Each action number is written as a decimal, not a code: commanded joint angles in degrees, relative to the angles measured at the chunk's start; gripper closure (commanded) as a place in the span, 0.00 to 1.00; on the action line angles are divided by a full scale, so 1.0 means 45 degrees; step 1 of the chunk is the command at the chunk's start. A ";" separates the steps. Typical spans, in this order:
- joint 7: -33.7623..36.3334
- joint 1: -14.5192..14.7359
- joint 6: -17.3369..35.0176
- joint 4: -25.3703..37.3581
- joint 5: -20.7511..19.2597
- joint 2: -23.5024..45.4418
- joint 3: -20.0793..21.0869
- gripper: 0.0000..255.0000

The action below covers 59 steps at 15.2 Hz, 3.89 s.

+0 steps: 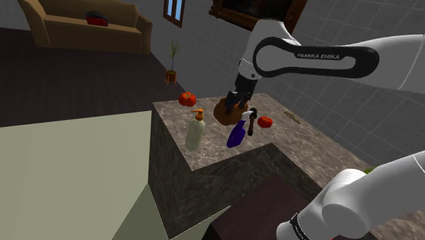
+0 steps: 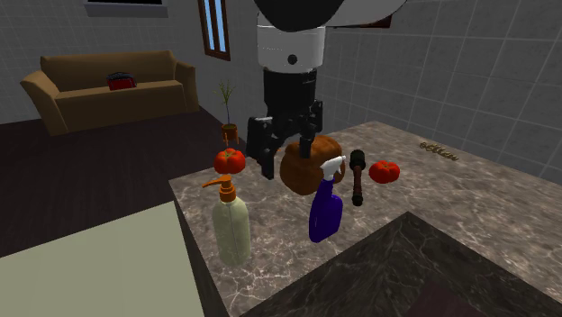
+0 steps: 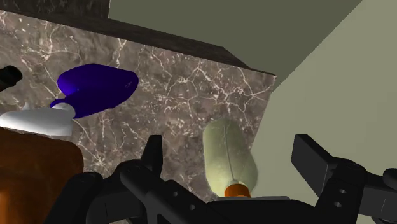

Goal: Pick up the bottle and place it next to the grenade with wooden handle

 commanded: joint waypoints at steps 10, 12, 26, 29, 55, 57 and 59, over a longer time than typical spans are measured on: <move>-0.0139 0.0335 0.2025 0.3431 -0.0162 0.5098 0.0398 0.00; -0.0135 0.0345 0.2203 0.3404 -0.0176 0.5245 0.0403 0.00; -0.0093 0.0360 0.3230 0.2819 -0.0237 0.5690 0.0401 0.00; -0.0093 0.0360 0.3230 0.2819 -0.0237 0.5690 0.0401 1.00; -0.0149 0.0343 0.0135 0.5161 -0.0136 0.4931 0.0409 1.00; -0.0149 0.0343 -0.0201 0.5473 -0.0133 0.4907 0.0409 1.00; -0.0149 0.0344 -0.0540 0.5800 -0.0132 0.4894 0.0409 1.00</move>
